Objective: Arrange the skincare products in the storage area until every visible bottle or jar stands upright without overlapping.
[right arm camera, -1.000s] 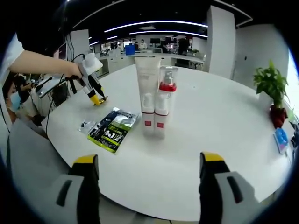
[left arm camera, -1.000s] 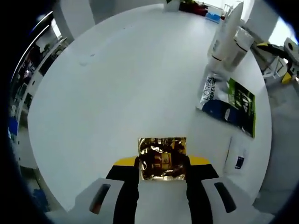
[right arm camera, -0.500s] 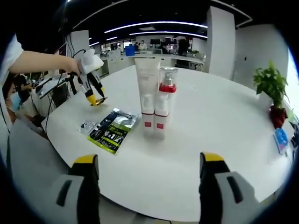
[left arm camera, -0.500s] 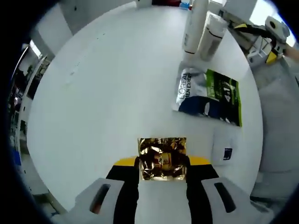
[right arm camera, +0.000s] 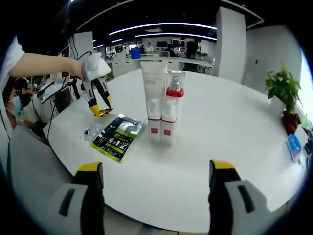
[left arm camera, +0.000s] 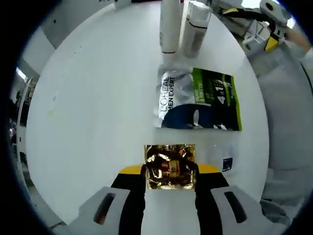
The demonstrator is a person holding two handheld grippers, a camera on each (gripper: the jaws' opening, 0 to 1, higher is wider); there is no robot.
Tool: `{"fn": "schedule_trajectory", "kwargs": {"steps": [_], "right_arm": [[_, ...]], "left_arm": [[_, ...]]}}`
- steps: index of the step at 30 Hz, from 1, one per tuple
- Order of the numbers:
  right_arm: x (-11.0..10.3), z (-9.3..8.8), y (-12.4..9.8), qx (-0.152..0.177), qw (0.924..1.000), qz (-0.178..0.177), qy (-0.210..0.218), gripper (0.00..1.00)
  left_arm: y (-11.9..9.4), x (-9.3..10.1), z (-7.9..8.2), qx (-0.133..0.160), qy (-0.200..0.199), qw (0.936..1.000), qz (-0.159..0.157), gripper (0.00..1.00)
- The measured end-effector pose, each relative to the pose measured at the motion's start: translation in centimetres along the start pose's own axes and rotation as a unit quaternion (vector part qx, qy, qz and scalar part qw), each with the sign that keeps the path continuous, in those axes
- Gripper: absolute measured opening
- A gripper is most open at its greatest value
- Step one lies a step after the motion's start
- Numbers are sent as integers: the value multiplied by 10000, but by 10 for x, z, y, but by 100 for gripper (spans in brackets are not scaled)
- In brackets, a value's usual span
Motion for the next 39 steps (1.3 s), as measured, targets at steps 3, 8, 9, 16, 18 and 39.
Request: {"fn": "schedule_trajectory", "kwargs": {"steps": [3,8,9,16,18,39], "right_arm": [[0,0,0,1,10000,-6,4,89],[1,0,0,9,10000,-17,14,90],[0,0,0,11,10000,-18,17,90],[0,0,0,6,10000,-24,19,89],[0,0,0,4,10000,-25,18,89],[1,0,0,4,10000,-41,23,89]], "left_arm": [[3,3,3,-25,63,10000,-38,36],[7,5,5,-105,149,9998,-83,36],[8,5,4,-131,159,9998,-84,36],[10,5,4,-184,150,9997,-79,36],[11,5,4,-196,141,9997,-72,36],[16,8,0,-251,64,9997,-51,37]]}}
Point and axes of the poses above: the point that each gripper's makers call its tool centre point, and the gripper's own axes: y roughly forward along the fingers, x roughly to its right, z roughly out of its top, the point moved 6 cm from there along -y, roughly backward along the fingers, and after that the axes turned 4 degrees about y, right-handed, at the moved point
